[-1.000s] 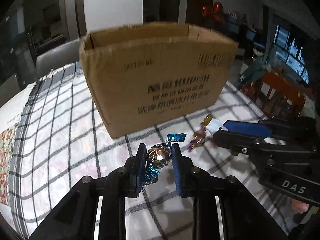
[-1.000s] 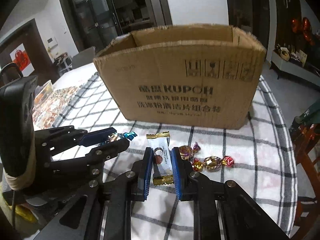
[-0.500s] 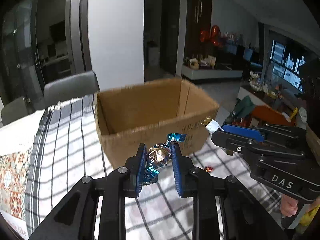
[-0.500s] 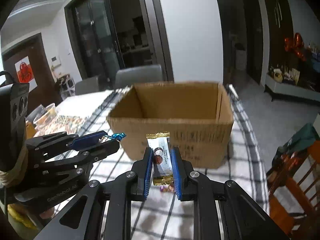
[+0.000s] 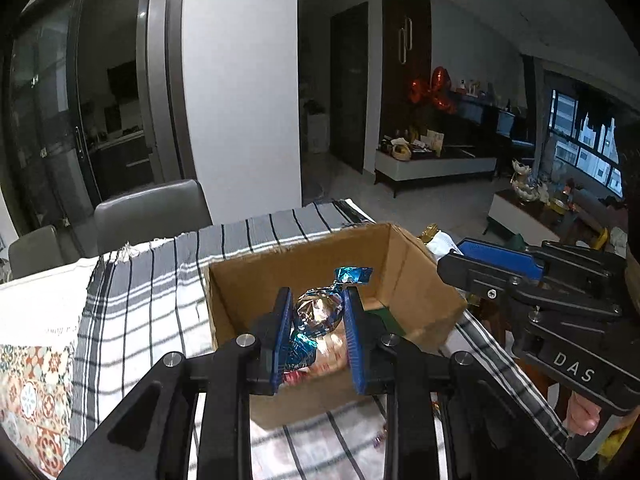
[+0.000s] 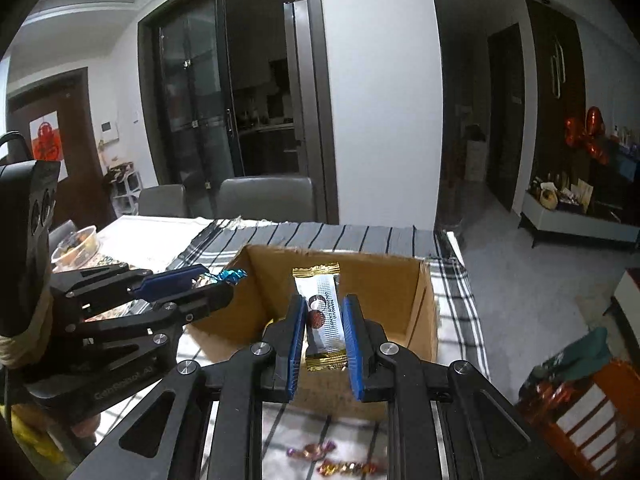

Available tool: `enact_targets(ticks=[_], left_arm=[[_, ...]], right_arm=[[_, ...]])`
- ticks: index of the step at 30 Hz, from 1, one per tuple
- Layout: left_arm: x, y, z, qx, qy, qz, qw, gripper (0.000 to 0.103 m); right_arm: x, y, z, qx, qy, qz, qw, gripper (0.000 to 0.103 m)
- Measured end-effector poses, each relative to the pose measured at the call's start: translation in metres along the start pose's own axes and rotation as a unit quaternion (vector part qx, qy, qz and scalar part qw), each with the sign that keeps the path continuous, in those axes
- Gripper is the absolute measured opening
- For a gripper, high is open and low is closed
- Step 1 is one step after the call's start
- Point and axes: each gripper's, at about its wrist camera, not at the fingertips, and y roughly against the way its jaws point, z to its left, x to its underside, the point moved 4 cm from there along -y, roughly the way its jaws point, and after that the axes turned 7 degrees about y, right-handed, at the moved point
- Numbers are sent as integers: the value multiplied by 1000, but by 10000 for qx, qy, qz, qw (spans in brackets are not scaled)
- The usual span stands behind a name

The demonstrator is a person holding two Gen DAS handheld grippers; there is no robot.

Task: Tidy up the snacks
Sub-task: 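Open both tools to drop the candies into the box, then move both tools back to the last two foil candies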

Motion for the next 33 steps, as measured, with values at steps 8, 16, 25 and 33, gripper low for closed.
enact_targets(ticks=[8, 16, 25, 33], left_arm=[[-12, -35, 8, -12, 35, 145, 9999, 35], [8, -21, 8, -402, -65, 10, 9992, 58], [51, 18, -9, -414, -156, -135, 9989, 59], [84, 21, -17, -489, -204, 72, 9986, 61]], right_arm=[[-4, -36, -18, -31, -95, 268, 9996, 22], [19, -28, -27, 356, -91, 324, 9988, 43], [56, 13, -5, 268, 176, 233, 9992, 43], [89, 23, 1, 89, 178, 443, 9988, 43]])
